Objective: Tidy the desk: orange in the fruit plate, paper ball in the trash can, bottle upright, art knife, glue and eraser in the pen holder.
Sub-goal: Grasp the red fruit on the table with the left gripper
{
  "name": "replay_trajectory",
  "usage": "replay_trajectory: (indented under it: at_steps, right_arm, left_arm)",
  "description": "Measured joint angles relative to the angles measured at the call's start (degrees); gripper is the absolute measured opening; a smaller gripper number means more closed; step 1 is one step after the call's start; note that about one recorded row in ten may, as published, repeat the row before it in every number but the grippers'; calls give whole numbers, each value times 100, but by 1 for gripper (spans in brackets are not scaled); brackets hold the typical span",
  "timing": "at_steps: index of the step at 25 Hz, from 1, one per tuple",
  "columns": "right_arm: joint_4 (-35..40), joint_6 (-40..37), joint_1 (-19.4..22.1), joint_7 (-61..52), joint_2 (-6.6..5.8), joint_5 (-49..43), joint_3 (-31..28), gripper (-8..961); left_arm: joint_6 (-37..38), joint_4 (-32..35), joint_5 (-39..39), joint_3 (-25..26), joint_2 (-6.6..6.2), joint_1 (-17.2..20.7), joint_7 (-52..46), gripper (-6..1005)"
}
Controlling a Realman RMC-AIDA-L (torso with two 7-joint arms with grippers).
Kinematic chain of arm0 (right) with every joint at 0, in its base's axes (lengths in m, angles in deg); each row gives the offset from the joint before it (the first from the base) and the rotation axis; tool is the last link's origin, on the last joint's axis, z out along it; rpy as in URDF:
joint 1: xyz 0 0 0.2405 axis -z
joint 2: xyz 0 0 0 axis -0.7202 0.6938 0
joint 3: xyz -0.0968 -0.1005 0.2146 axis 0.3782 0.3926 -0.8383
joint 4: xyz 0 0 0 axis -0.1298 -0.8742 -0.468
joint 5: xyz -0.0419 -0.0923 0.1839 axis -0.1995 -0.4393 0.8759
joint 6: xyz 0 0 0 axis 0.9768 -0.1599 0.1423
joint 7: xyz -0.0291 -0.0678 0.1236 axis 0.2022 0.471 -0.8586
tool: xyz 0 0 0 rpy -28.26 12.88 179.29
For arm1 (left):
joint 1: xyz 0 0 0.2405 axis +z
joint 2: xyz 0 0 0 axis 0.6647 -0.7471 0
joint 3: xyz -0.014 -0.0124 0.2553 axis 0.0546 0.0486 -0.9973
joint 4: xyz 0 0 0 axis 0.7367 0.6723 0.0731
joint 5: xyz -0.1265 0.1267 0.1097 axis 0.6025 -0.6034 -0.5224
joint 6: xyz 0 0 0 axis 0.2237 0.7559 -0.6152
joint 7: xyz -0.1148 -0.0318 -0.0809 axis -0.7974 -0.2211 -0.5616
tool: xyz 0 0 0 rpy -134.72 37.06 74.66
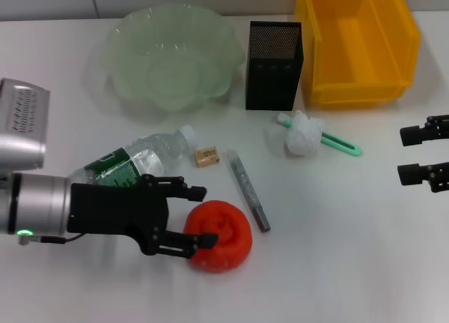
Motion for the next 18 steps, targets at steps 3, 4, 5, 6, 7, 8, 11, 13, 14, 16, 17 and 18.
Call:
replay_trajectory:
  at_steps: [3, 4, 5, 6, 7, 8, 11, 13, 14, 16, 17, 18]
  right_arm:
    - [0, 9, -34, -70, 0, 0, 35, 762]
    - [0, 9, -34, -70, 0, 0, 35, 762]
    - [0, 13, -38, -87, 0, 0, 40, 762]
    - [0, 13, -38, -87, 0, 0, 40, 762]
    - [0, 15, -39, -89, 0, 0, 44, 762]
    - [0, 22, -39, -91, 0, 0, 51, 762]
    - [0, 41, -32, -92, 0, 0, 55, 762]
    - [0, 67, -21, -93, 2, 0, 56, 762]
    - [0, 79, -18, -94, 2, -1, 56, 762]
    - [-3, 101, -17, -94, 4, -8, 57, 762]
    - [-9, 118, -14, -94, 4, -11, 57, 762]
    - [-13, 146, -8, -94, 10, -15, 57, 762]
  left_arm:
    - [-371, -31, 348, -674, -2, 15, -9, 757]
    - [-371, -31, 348, -674, -2, 15, -9, 756]
    - [-371, -31, 348, -674, -2, 15, -9, 755]
    - [-603, -72, 510, -1047, -3, 17, 3, 754]
    - [-603, -72, 510, -1047, -3, 17, 3, 753]
    - [-801, -79, 600, -1336, -3, 18, 26, 752]
    - [-943, -80, 641, -1494, -3, 10, 25, 749]
    - [-991, -79, 657, -1524, -3, 0, 17, 748]
    - [-991, -79, 657, -1524, -3, 0, 17, 747]
    - [-1020, -79, 662, -1536, -10, -7, 27, 745]
    - [-1021, -77, 662, -1539, -11, -6, 31, 744]
    - [-1023, -67, 662, -1545, -14, -5, 41, 743]
